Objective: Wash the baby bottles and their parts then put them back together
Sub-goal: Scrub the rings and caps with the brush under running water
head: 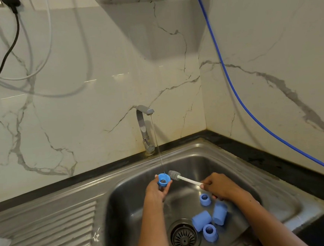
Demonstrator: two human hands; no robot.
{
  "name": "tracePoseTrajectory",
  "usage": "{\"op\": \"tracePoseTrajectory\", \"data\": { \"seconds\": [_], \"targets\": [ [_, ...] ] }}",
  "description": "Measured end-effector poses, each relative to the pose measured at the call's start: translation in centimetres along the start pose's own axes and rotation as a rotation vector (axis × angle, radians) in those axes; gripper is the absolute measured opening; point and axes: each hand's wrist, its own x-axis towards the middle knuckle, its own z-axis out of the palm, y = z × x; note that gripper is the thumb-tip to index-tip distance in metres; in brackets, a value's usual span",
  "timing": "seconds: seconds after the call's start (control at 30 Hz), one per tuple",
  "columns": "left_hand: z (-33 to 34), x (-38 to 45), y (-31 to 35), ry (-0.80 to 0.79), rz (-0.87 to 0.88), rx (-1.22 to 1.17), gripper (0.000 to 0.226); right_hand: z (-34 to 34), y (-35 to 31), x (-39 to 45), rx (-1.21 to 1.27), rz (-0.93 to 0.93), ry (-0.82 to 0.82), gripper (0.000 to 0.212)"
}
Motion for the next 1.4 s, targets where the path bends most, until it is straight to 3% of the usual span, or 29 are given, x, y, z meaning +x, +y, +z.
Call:
{"op": "tracePoseTrajectory", "data": {
  "seconds": [0.17, 0.3, 0.43, 0.53, 0.6, 0.73, 0.87, 0.97, 1.2, 1.4],
  "targets": [
    [-0.2, -0.4, -0.2, -0.108, -0.133, -0.053, 0.036, 0.1, 0.1, 0.0, -0.001, 0.008, -0.01, 0.024],
    [-0.1, -0.5, -0.2, -0.229, -0.108, -0.025, 0.027, 0.1, 0.1, 0.0, -0.009, 0.011, -0.005, 0.022],
    [0.5, 0.2, -0.2, -0.166, 0.132, 0.157, 0.026, 0.1, 0.2, 0.0, -0.019, 0.011, -0.005, 0.027],
    [0.6, 0.7, -0.3, -0.061, 0.435, 0.295, 0.045, 0.1, 0.4, 0.0, -0.037, 0.026, 0.002, 0.031],
    [0.6, 0.7, -0.4, -0.098, 0.603, 0.364, 0.055, 0.1, 0.4, 0.0, -0.055, 0.029, -0.002, 0.03],
    [1.3, 0.4, -0.9, -0.19, 0.725, 0.456, 0.055, 0.1, 0.3, 0.1, -0.078, 0.025, -0.01, 0.027],
    [0.2, 0.9, -0.4, 0.12, 0.816, 0.263, 0.051, 0.2, 0.1, 0.0, -0.088, 0.025, -0.027, 0.028],
    [-0.2, 1.2, -0.1, 0.159, 0.774, 0.201, 0.046, 0.0, 0.0, -0.1, -0.073, 0.025, -0.027, 0.028],
    [1.4, 0.6, -1.3, -0.126, 0.657, 0.429, 0.046, -0.1, -0.3, -0.4, -0.076, 0.034, -0.036, 0.034],
    [0.4, 0.1, -0.4, -0.229, 0.587, 0.377, 0.05, -0.2, -0.2, -0.5, -0.062, 0.042, -0.032, 0.034]
  ]
}}
